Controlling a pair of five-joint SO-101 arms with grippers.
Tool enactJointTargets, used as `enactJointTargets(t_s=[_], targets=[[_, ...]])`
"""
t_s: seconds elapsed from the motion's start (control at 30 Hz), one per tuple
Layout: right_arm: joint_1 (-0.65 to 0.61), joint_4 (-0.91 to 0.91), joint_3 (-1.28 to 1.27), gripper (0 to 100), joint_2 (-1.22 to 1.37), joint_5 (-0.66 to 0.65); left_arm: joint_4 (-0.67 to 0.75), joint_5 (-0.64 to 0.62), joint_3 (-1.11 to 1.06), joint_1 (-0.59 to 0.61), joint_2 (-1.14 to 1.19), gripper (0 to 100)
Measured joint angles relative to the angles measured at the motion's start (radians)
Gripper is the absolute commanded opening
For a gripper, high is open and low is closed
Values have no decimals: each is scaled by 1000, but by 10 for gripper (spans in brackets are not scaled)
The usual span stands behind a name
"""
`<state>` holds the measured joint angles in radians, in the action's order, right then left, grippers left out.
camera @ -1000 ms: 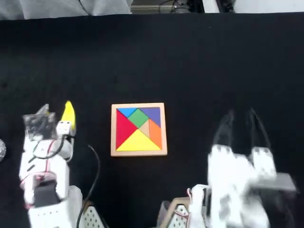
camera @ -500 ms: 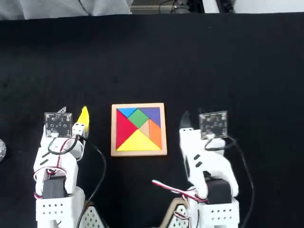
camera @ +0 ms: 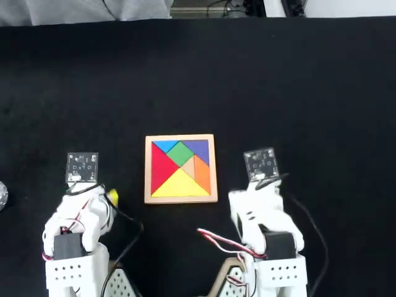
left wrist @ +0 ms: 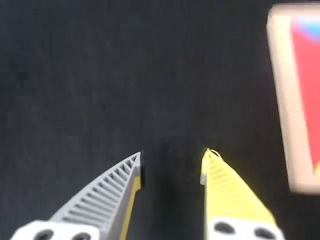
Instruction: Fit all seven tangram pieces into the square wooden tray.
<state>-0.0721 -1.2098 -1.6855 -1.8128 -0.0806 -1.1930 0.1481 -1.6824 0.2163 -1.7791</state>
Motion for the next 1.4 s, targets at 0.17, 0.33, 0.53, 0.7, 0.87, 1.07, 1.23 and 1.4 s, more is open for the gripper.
enactJointTargets(t_s=[0.17, 0.33, 0.53, 0.7, 0.87, 1.07, 1.23, 1.4], targets=[[60, -84, 0, 121, 0, 0, -49, -2, 0, 0, 0, 204], [167, -91, 0, 121, 0, 0, -57, -2, 0, 0, 0, 203], [218, -91, 0, 121, 0, 0, -57, -2, 0, 0, 0, 203], [216, -91, 0, 121, 0, 0, -57, -2, 0, 0, 0, 203], [216, -91, 0, 121, 0, 0, -57, -2, 0, 0, 0, 203], [216, -91, 0, 121, 0, 0, -57, -2, 0, 0, 0, 203], [216, -91, 0, 121, 0, 0, -57, -2, 0, 0, 0, 203], [216, -91, 0, 121, 0, 0, -57, -2, 0, 0, 0, 203]])
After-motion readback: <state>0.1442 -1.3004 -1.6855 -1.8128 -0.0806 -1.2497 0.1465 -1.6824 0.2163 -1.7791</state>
